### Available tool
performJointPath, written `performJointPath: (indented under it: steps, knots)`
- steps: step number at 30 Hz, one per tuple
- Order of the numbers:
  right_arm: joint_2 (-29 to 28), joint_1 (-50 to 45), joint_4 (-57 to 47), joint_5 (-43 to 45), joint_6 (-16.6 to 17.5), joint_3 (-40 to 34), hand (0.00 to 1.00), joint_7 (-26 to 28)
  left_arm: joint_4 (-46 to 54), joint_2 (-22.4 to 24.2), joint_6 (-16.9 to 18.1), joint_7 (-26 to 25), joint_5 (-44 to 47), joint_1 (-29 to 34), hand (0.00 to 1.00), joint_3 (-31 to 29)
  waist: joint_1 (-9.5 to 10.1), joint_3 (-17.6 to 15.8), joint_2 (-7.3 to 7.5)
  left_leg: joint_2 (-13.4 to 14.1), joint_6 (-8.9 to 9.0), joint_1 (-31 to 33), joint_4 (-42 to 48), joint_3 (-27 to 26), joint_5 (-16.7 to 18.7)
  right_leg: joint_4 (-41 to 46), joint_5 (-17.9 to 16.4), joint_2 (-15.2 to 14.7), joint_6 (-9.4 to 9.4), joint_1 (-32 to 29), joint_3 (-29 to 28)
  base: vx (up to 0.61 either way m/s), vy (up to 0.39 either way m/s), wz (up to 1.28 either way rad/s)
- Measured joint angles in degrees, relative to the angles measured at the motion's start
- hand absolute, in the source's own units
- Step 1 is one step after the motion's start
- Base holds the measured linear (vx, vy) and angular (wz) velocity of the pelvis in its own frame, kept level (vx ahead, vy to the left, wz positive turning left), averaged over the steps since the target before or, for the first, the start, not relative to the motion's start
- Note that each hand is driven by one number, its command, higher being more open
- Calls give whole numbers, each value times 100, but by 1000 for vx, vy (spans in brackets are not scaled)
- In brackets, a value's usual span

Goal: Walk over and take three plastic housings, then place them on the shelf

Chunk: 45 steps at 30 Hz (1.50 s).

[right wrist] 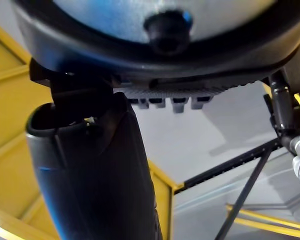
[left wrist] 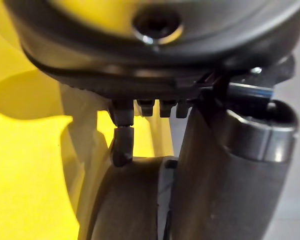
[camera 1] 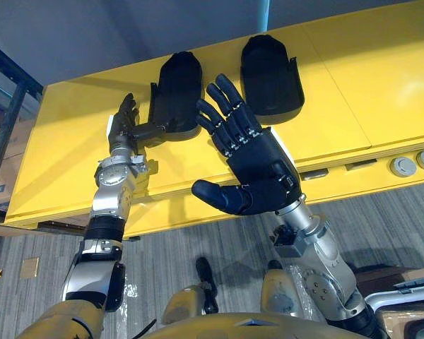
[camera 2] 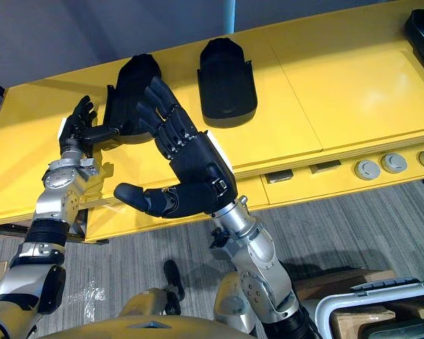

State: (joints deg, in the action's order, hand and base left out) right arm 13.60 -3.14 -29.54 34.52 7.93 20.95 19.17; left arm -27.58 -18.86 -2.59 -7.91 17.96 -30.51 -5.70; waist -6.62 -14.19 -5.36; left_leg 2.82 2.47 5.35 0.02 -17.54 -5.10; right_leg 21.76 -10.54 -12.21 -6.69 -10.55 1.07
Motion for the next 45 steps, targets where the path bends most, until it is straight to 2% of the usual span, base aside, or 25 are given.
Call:
performJointPath:
  steps: [6,10,14,19,20,23,25,27,28,29,32,38,41,45]
  knots:
    - [-3,-106,-8,-53,6,4,100,0,-1,1,59,-312,115,-27,100,-31,-1,-106,32,-12,16,-85,-31,15,3,-14,4,-16,-8,96,30,0,-1,1]
    - [-12,-363,-145,-439,25,-4,100,-28,127,55,285,-426,223,252,100,-18,-22,-106,45,-19,26,-206,-126,35,11,-157,25,-12,-40,287,78,8,0,1]
    - [-66,-556,-178,-762,22,-255,100,-339,1206,165,287,-532,213,1088,100,-15,-82,-85,104,-26,-13,-422,-174,145,-35,-371,45,33,-67,615,200,66,-14,11]
    - [-97,-304,20,-1462,24,-1006,100,-795,2810,418,323,-883,72,2010,100,-18,31,58,204,-29,-2,-609,-235,370,-42,-625,58,52,-81,1004,428,42,-22,20]
    - [-98,-7,355,-1632,20,-1169,100,-1052,3240,587,457,-976,-55,2260,100,-13,59,168,246,-30,-1,-634,-234,463,-43,-725,86,63,-110,1126,509,21,-15,21]
    - [-108,568,1137,-1820,-2,-1367,100,-1446,3736,921,821,-1078,-62,2450,100,56,197,254,277,-43,-1,-733,-231,585,-46,-944,184,97,-90,1381,619,-10,-1,19]
    - [-108,1005,1706,-2033,-67,-1430,100,-1740,4019,1081,1239,-1098,-99,2488,100,68,274,256,275,-49,-9,-765,-234,723,-88,-1109,265,127,-77,1573,760,-55,3,29]
    - [-122,1333,2206,-2082,-147,-1430,100,-1993,4400,1200,1884,-1206,-502,2669,100,39,370,263,271,-37,0,-756,-273,883,-137,-1218,311,168,-52,1674,908,-72,-14,30]
    - [-123,1375,2318,-2080,-158,-1452,100,-2048,4461,1216,2020,-1205,-570,2697,100,25,405,283,270,-38,-2,-756,-313,925,-174,-1232,313,175,-49,1679,969,-69,-19,39]
    - [-129,1452,2555,-2080,-213,-1528,100,-2147,4603,1224,2165,-1182,-564,2752,100,2,496,357,261,-33,3,-750,-427,1009,-261,-1294,331,204,-30,1677,1048,-58,-17,29]
    - [-231,1868,3254,-2079,-371,-1753,100,-2382,4794,1245,2324,-909,-417,3058,100,-276,598,393,255,-23,17,-688,-479,1218,-370,-1393,377,247,-7,1753,1257,-47,-23,35]
    - [-41,2622,4015,-2372,-728,-2289,100,-2685,4791,1413,2107,150,856,3853,100,-533,906,392,297,-30,-1,-490,-476,1458,-491,-1584,538,301,15,1785,1482,-35,-3,21]
    - [16,2989,4138,-2505,-1033,-2319,100,-2762,4793,1462,2103,595,1309,3996,100,-528,962,382,330,-39,-13,-473,-476,1548,-537,-1586,548,306,13,1820,1581,-46,-4,14]
    - [20,3482,4645,-2500,-1232,-2411,100,-2844,4932,1461,2084,997,1563,3998,100,-454,1012,373,345,-28,20,-451,-478,1644,-573,-1586,515,327,64,1838,1662,-61,-3,13]
